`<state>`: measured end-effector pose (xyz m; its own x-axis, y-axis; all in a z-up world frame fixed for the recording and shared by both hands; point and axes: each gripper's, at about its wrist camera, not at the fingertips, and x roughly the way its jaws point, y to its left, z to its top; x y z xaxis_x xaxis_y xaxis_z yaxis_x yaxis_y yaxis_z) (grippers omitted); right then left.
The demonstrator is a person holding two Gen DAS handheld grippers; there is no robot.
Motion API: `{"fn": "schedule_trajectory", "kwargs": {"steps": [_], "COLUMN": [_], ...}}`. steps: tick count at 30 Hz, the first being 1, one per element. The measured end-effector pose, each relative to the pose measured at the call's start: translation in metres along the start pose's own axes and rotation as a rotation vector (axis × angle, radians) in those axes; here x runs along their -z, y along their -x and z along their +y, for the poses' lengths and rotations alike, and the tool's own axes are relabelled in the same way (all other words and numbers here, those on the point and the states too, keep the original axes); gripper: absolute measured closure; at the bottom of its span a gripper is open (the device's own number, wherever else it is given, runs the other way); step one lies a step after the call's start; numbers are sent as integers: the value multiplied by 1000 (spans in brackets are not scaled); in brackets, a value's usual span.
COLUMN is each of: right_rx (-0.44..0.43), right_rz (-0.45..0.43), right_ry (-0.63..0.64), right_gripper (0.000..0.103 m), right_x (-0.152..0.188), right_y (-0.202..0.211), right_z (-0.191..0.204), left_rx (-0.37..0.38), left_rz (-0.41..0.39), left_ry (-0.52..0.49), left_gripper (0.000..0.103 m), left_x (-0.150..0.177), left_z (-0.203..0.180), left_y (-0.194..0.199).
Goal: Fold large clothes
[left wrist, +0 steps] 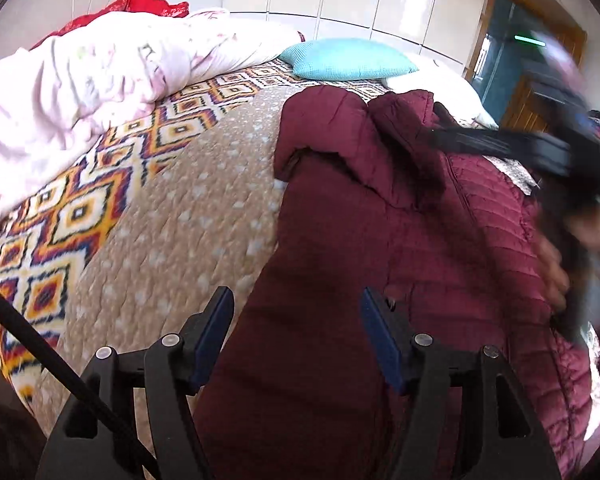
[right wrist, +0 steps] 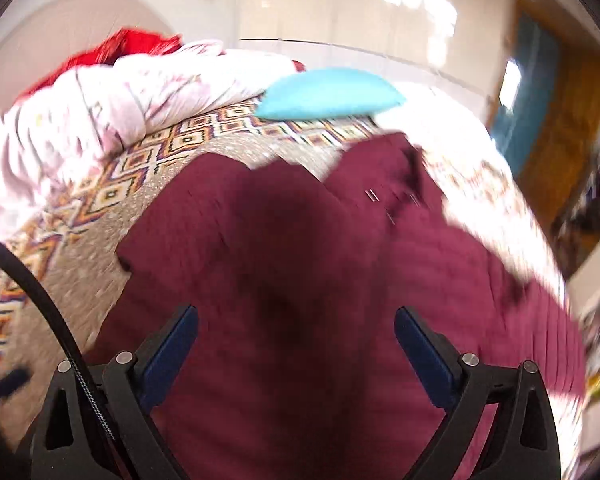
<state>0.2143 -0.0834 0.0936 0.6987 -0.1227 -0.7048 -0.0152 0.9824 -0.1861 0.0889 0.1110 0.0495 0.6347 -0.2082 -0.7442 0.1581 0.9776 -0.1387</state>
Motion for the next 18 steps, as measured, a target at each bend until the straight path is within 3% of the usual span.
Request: {"fn": "schedule_trajectory", "kwargs": {"steps": [2,5,6,9,13,18], "right_rx": [64,61,81,94,84,127], "right_rz": [1,60,82,170,120,103], "right_ry": [53,45,51,28,-156,-433], "right_gripper": [6,8,14,83,93,94], "right_x": [-17,-33,-36,-37,-35,-7], "right_y": [-23,-60,-71,-90,-61,-29], "right_z": [20,36,41,35,-25,-130], "left_rx": [-15,-15,-12,-1,-9,-14], "left_rz": [-21,-53,-59,-78,-78,-51], "left_ry": [-16,-31,-34,-42,-38,-39], "left_gripper": [38,38,38,38,38,38], "left_x": [5,8,8,6,7,11], "left_z": [1,3,3,4,7,2], "left_y": [9,21,24,30,28,23]}}
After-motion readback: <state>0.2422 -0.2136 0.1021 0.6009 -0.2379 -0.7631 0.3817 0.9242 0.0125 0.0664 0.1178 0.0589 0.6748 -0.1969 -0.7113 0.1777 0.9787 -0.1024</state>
